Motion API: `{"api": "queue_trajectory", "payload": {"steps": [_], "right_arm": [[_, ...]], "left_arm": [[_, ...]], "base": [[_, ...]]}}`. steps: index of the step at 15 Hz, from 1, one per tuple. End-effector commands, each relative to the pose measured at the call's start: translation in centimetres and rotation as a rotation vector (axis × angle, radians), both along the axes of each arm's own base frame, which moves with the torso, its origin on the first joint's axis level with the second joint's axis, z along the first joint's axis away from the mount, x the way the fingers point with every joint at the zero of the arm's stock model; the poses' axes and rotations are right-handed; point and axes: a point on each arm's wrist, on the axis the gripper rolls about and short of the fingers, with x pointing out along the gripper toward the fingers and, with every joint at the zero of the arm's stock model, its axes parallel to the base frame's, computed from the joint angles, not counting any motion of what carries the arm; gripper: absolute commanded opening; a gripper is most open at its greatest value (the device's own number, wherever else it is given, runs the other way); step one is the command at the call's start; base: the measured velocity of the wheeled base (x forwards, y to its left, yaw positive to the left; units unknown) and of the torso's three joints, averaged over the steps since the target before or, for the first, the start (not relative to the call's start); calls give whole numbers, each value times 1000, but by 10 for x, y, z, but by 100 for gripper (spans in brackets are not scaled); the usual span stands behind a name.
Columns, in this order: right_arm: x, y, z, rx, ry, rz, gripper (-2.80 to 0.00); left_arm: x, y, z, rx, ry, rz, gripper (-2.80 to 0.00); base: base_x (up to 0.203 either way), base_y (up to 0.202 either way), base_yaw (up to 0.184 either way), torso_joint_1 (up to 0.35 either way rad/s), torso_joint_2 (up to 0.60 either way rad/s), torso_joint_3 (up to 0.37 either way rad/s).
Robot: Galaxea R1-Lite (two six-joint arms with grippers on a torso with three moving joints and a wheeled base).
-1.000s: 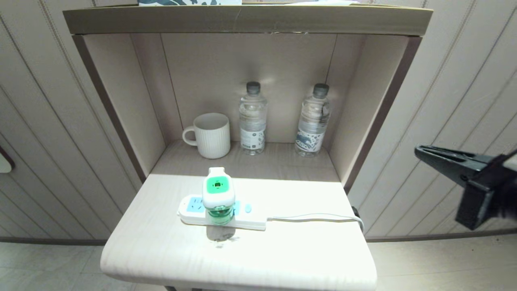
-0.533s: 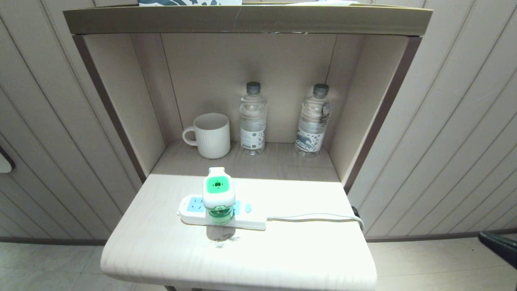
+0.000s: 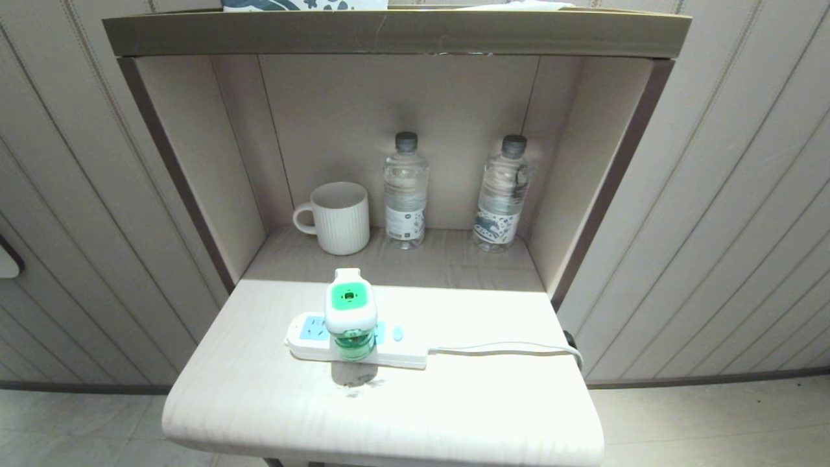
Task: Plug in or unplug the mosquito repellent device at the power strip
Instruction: Pick up the mosquito repellent liquid
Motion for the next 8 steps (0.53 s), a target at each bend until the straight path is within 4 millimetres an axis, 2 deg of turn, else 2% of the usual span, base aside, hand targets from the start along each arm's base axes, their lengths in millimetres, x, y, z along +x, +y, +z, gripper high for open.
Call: {"api": "queue_trajectory", "payload": {"steps": [1,8], "right_arm": [[-4,-1,-9,17,-63,-11,-280],[-4,-2,-10,7,-52,32,-280]], "left_arm": [[0,0,0,0,0,0,-280],[0,0,0,0,0,0,-280]], "base": [[0,0,0,0,0,0],[0,0,0,0,0,0]]}}
